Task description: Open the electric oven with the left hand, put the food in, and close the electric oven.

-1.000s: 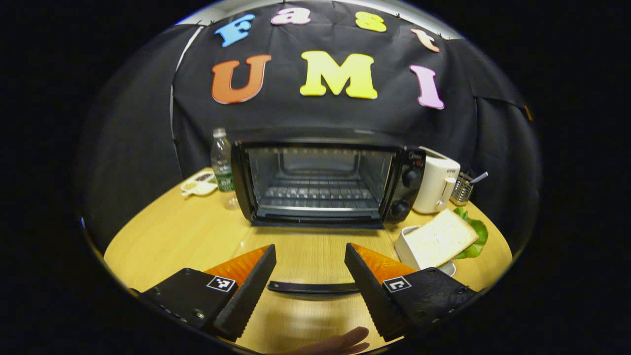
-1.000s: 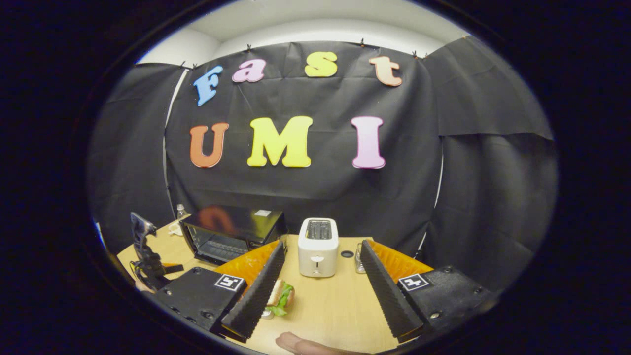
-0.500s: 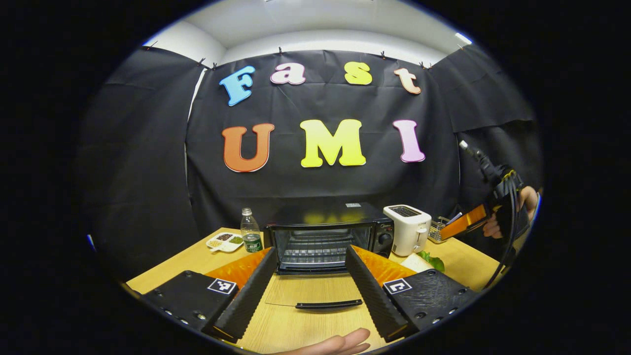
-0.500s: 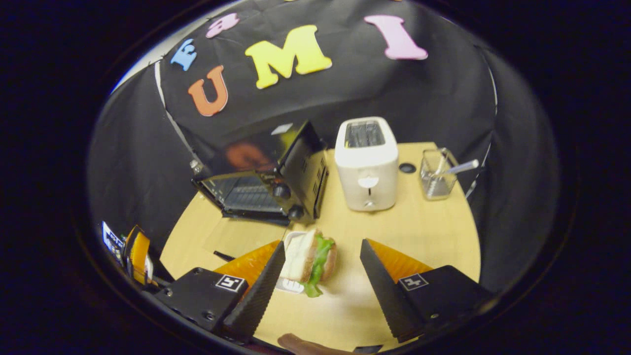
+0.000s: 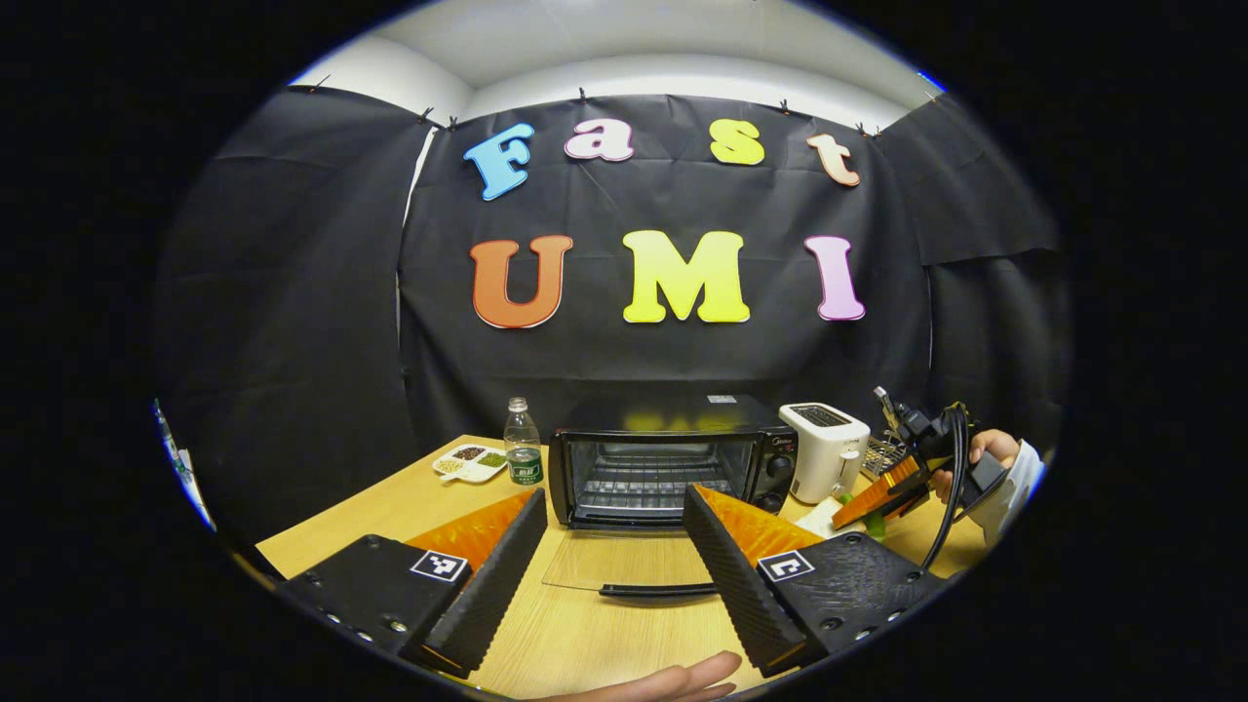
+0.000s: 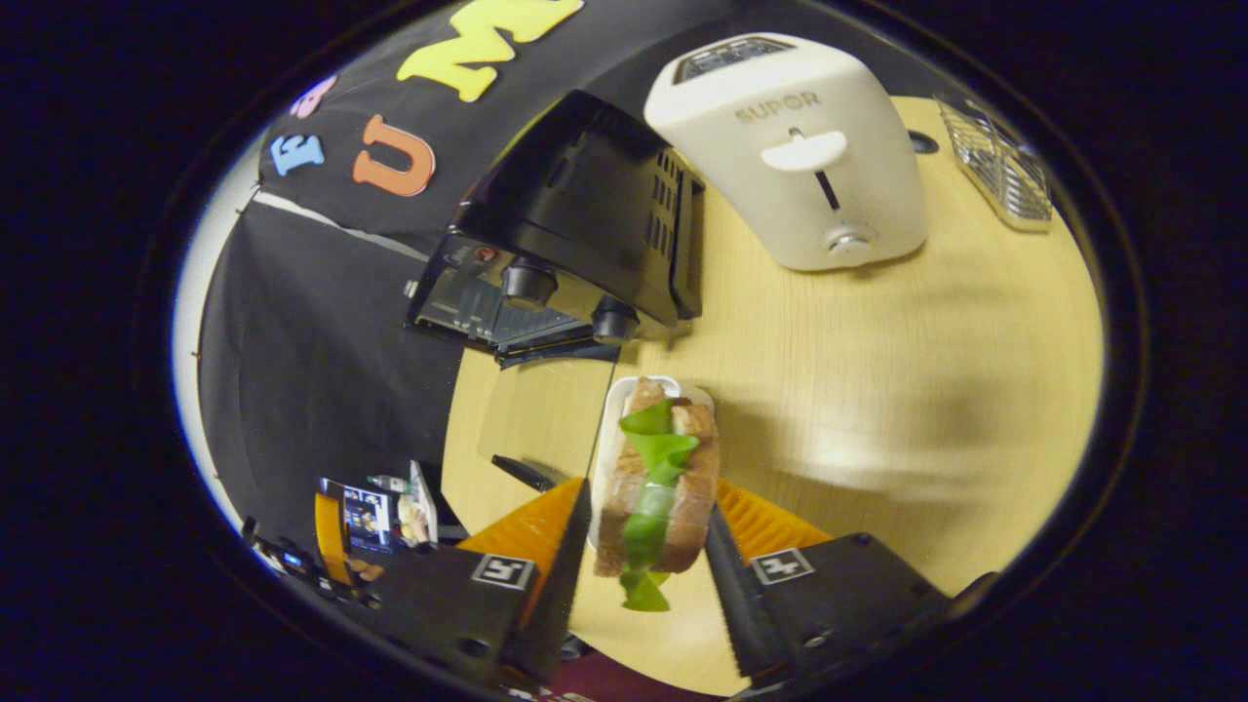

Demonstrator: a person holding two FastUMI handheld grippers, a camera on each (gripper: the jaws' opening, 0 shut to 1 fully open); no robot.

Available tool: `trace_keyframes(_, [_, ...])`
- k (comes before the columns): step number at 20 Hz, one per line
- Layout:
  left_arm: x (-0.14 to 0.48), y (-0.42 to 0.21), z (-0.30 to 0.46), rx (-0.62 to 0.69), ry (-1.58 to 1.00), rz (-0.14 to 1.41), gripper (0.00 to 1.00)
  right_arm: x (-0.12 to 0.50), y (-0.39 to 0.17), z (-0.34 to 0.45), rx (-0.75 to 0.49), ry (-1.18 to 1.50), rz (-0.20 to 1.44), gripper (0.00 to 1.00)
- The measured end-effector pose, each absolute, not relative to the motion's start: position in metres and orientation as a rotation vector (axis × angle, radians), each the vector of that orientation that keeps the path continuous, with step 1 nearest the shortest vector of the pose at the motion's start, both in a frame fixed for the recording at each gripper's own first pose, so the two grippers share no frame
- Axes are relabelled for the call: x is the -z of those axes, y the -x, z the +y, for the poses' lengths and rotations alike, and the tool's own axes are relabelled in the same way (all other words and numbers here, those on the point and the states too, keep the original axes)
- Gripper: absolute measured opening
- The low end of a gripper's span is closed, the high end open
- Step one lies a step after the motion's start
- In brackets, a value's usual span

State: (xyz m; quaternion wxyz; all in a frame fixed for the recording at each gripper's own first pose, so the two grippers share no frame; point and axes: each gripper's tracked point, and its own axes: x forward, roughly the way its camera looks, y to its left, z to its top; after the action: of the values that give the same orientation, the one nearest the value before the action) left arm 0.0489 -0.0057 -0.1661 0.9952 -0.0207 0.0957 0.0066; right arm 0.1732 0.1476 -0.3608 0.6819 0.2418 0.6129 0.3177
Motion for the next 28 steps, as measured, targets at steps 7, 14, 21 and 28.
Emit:
trace_keyframes(7, [0.155,-0.030,-0.013,0.022,0.038,0.180,0.93,0.316,-0.157,0.138,-0.641,-0.609,1.242,0.29])
trace_keyframes(14, [0.162,-0.005,0.014,0.026,0.054,0.180,0.93,0.270,-0.100,0.178,-0.664,-0.755,1.103,0.38])
trace_keyframes(21, [0.163,0.009,0.051,0.001,0.056,0.186,0.93,0.276,-0.080,0.284,-0.605,-0.891,0.842,0.38])
trace_keyframes(28, [0.167,0.012,0.084,-0.029,0.073,0.179,0.93,0.304,-0.162,0.362,-0.399,-1.100,0.655,0.37])
